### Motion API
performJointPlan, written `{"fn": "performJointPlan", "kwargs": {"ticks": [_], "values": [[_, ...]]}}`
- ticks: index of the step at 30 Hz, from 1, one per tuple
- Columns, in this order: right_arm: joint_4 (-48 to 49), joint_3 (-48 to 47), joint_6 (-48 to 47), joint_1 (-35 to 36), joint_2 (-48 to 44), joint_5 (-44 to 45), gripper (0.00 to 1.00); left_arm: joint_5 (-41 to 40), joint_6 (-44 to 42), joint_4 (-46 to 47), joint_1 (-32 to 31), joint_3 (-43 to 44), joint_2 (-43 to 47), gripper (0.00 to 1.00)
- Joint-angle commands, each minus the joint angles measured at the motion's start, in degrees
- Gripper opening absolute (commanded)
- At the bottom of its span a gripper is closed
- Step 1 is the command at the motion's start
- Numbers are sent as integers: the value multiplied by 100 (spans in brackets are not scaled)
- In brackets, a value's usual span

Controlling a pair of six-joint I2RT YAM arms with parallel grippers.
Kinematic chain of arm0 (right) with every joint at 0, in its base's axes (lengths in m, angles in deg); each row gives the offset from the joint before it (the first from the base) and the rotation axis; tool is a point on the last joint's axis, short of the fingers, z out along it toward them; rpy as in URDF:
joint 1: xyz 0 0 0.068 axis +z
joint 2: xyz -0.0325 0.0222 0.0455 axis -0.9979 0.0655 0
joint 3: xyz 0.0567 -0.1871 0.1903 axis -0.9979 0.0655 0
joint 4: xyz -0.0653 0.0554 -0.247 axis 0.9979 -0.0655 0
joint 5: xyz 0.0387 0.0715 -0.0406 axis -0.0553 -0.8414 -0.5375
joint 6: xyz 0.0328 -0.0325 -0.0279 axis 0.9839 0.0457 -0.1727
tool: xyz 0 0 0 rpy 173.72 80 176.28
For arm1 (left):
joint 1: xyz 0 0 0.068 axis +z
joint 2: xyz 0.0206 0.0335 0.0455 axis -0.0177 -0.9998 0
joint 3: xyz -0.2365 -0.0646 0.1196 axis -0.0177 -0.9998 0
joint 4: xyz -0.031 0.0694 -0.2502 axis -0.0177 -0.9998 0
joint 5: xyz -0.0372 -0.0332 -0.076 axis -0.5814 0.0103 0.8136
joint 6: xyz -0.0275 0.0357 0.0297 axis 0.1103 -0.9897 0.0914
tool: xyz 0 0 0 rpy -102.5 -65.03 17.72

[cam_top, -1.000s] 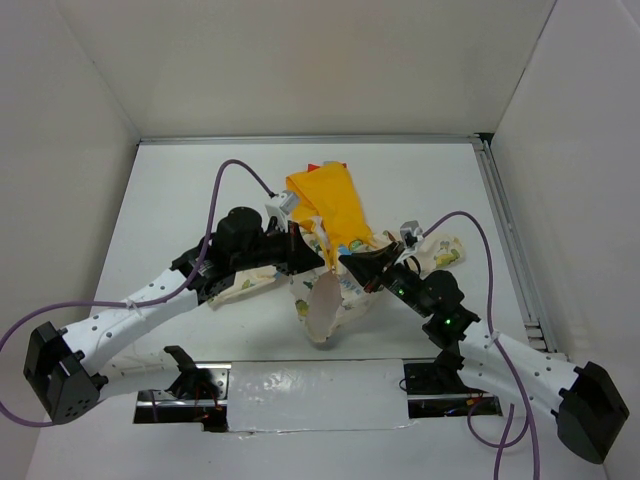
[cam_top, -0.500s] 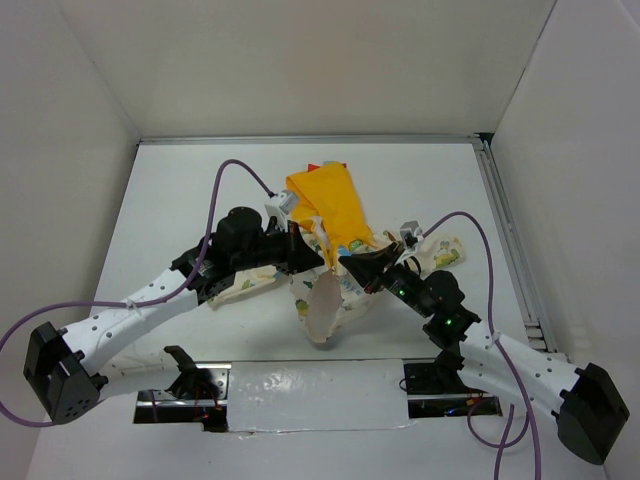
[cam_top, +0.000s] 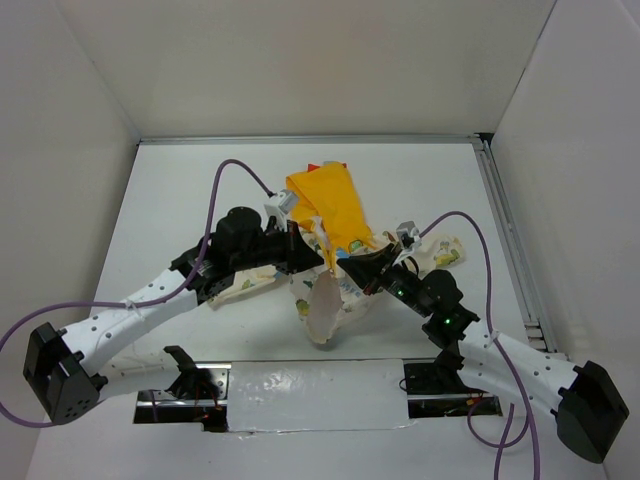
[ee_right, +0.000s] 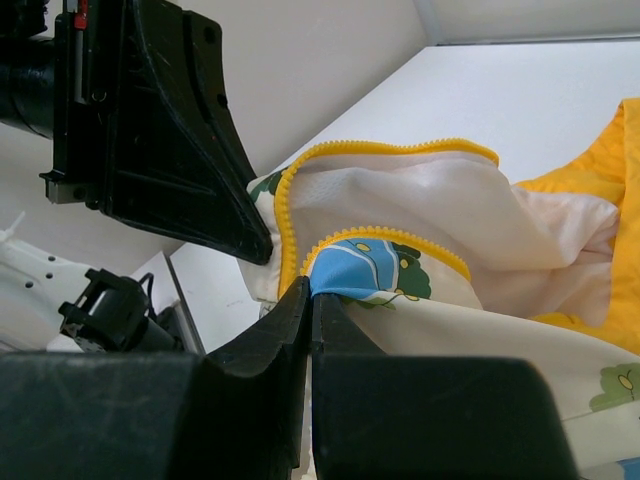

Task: Zip up the jacket

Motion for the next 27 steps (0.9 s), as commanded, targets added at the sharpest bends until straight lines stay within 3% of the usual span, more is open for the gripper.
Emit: {"fn": "performJointPlan", "kwargs": {"ticks": [1,27], "values": [[217,-239,-43,-34,-38,-100,0,4,20,344,27,70,189,0],[656,-222,71,-34,-152,-83,0,276,55,713,36,-255,365,0]]}}
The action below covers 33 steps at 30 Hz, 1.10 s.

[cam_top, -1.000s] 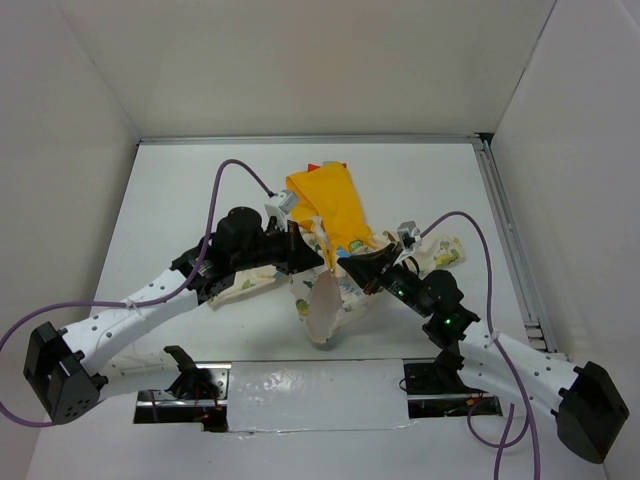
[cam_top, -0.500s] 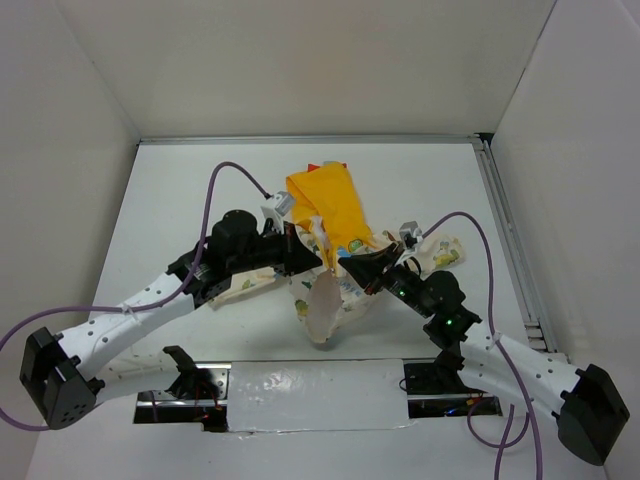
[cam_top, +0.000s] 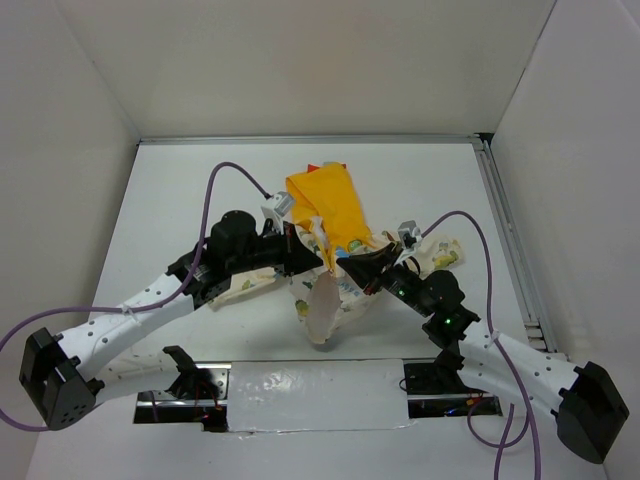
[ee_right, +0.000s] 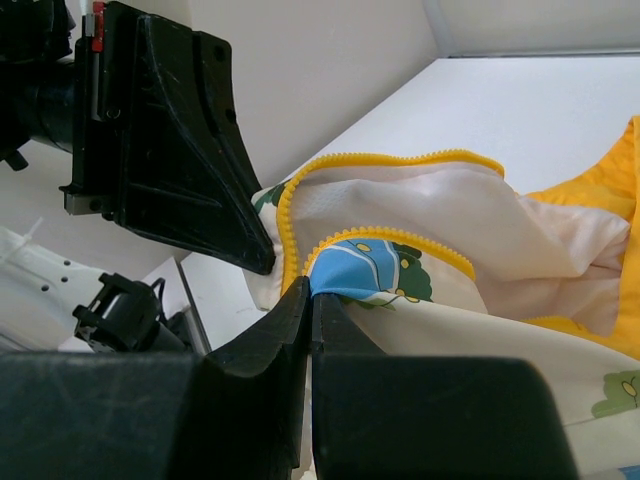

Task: Zip up the jacket

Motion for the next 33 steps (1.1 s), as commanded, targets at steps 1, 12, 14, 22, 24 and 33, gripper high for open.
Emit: {"fn": "performJointPlan", "kwargs": {"ticks": [1,12,14,22,24,33], "values": [[495,-194,44,-34,-124,24,0,110,57,390,7,-1,146,0],[354,-185,27,-34,-203,25,0,215,75,442,7,25,111,0],[354,-185,1,-34,-186,7,0,198,83,433,7,25,120,0],[213,-149,9,-34,-229,-19,0,101,145,477,7,-63,295,0],[134,-158,-26,-34,-264,-46,0,92,171,451,7,-63,304,0],[327,-150,18,-34,-247,-2,0,250,162,521,7,-54,181,0]]}}
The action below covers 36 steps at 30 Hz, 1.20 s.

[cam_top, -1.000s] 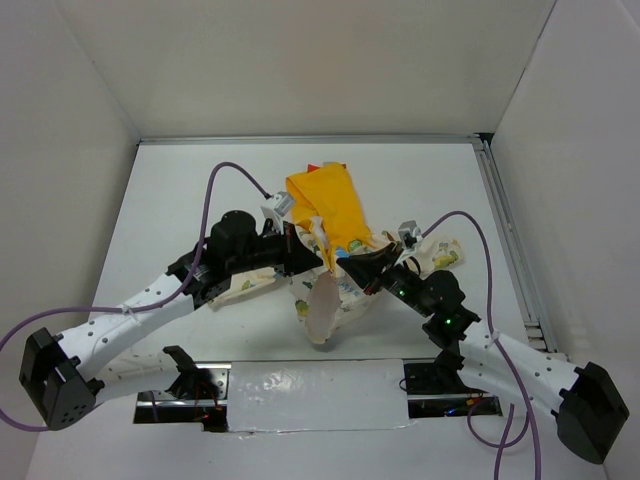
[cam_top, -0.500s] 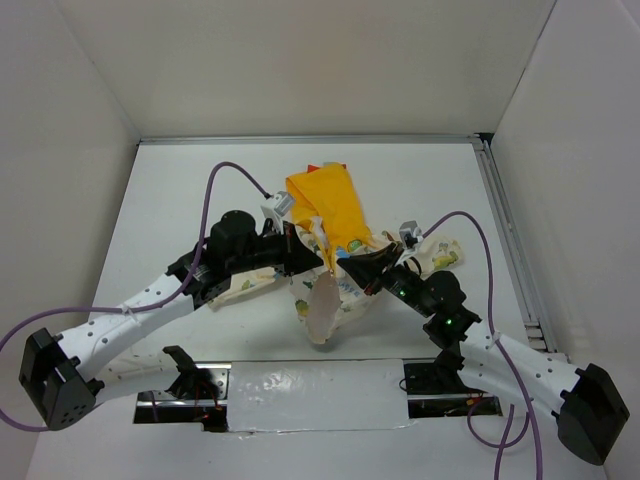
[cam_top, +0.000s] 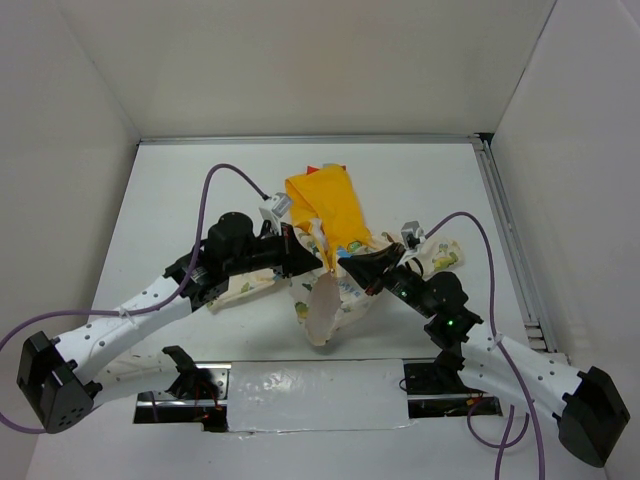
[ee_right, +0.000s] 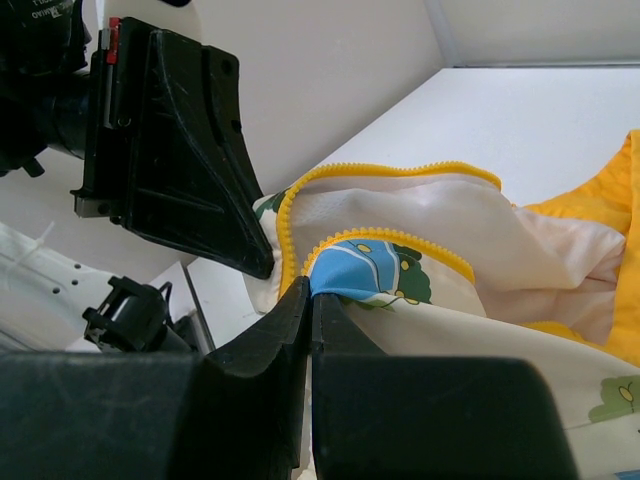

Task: Zip up the jacket

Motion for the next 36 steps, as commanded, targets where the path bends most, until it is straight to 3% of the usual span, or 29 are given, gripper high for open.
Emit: {"fn": "performJointPlan", "kwargs": {"ticks": [1,14,28,36], "values": [[406,-176,-38,-34,6,14,0,196,29,517,5,38,46,0],[1293,123,330,-25,33,303,0,266,91,552,5,-32,-24,0],[2075,307,480,-34,358,453,0,1065,266,947,5,-278,-218,0],[2287,308,629,-25,358,1287,0,1163,205,913,-249,-419,-358,0]]}}
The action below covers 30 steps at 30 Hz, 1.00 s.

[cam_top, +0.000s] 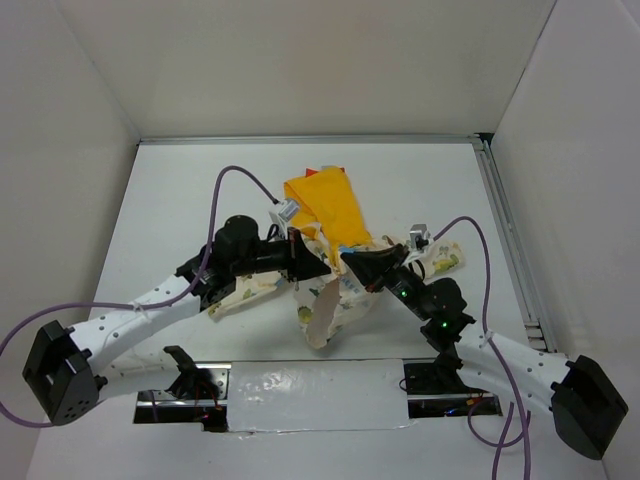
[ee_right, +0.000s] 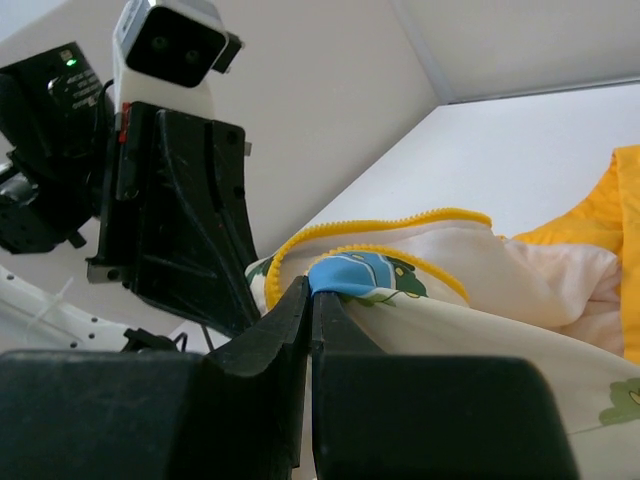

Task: Zip up the jacket

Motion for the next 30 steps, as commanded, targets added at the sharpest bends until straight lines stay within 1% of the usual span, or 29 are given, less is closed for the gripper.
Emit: {"fn": "performJointPlan", "kwargs": {"ticks": [1,6,9,12,13,14,15,16,18,19,20,21,22,23,24,25,27,28,29,30], "values": [[897,-136,83,-38,-48,881,0,439,-146,-1,-324,-48,-113,0],[932,-224,39,-47,22,1294,0,650,-235,-36,-518,-92,-420,0],[757,-391,-5,-73,-83,1286,0,572,-375,-238,-562,-56,-632,0],[213,-662,-102,-108,-171,1181,0,440,-315,-388,-571,-48,-773,0],[-242,-742,-119,-108,-180,1094,1,343,-297,-432,-571,-21,-799,0],[-472,-908,-180,-108,-189,1023,5,255,-262,-571,-571,57,-852,0],[-1162,-1032,-146,-100,-145,1023,8,46,-201,-633,-571,93,-852,0],[-1491,-1155,-180,-91,-127,988,13,-35,-183,-660,-562,128,-844,0],[-1958,-1297,-111,-73,-14,1022,18,-350,-86,-765,-562,198,-808,0],[-1986,-1279,-119,-73,4,927,25,-465,-68,-766,-536,207,-765,0],[-2108,-1288,-102,-64,22,935,28,-562,36,-957,-509,216,-730,0],[-2379,-1314,-102,-73,31,935,39,-650,90,-1072,-457,207,-703,0],[-2512,-1384,-171,-30,48,891,46,-616,125,-1100,-317,164,-624,0],[-2966,-1463,-181,23,66,969,49,-607,247,-1143,-246,129,-572,0],[-3101,-1490,-364,102,66,1039,54,-589,292,-1170,-185,120,-527,0],[-3207,-1551,-505,329,66,1205,57,-589,370,-1196,-71,93,-457,0],[-3751,-1682,-812,585,84,1443,70,-650,441,-1380,35,128,-431,0],[-3944,-1857,-866,734,110,1940,73,-651,450,-1451,149,163,-430,0],[-4312,-1955,-979,970,180,2093,83,-616,476,-1486,194,181,-422,0],[-4507,-2069,-1155,1103,241,2278,99,-529,477,-1539,298,190,-422,0]]}}
